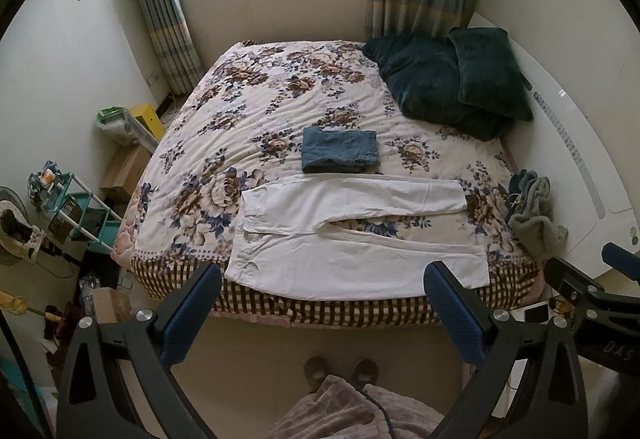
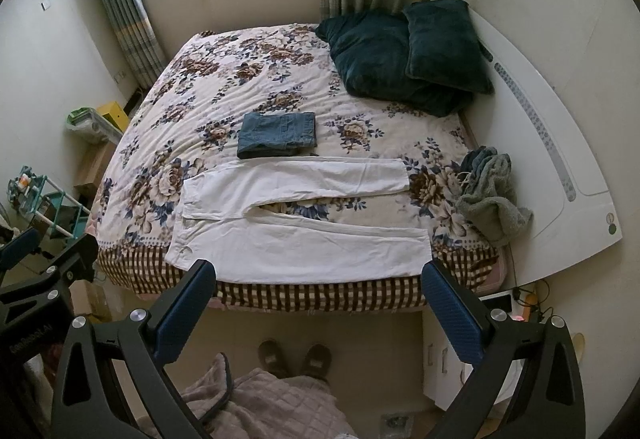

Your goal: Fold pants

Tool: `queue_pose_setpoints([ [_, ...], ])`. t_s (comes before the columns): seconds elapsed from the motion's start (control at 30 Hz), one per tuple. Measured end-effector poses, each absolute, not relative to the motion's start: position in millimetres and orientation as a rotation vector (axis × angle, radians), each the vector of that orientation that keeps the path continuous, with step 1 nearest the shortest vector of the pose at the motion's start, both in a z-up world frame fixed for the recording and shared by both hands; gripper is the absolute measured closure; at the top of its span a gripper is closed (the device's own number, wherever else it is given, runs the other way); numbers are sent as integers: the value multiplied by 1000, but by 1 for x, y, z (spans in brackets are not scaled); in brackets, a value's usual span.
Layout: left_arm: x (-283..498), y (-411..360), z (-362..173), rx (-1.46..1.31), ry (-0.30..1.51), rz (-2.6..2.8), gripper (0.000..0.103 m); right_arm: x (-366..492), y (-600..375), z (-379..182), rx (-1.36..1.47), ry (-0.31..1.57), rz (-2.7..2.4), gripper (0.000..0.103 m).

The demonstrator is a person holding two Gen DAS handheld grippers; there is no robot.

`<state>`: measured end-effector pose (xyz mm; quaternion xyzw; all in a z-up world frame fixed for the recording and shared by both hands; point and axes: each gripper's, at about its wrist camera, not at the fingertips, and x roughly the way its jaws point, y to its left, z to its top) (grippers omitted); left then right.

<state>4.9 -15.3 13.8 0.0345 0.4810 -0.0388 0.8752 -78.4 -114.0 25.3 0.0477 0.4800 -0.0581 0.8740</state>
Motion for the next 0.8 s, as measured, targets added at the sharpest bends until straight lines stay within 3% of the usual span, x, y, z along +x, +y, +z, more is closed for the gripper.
queue_pose_setpoints([
  [0.8, 8, -23, 25, 75, 990, -76, 0, -76, -117, 44, 114, 990, -117, 0],
])
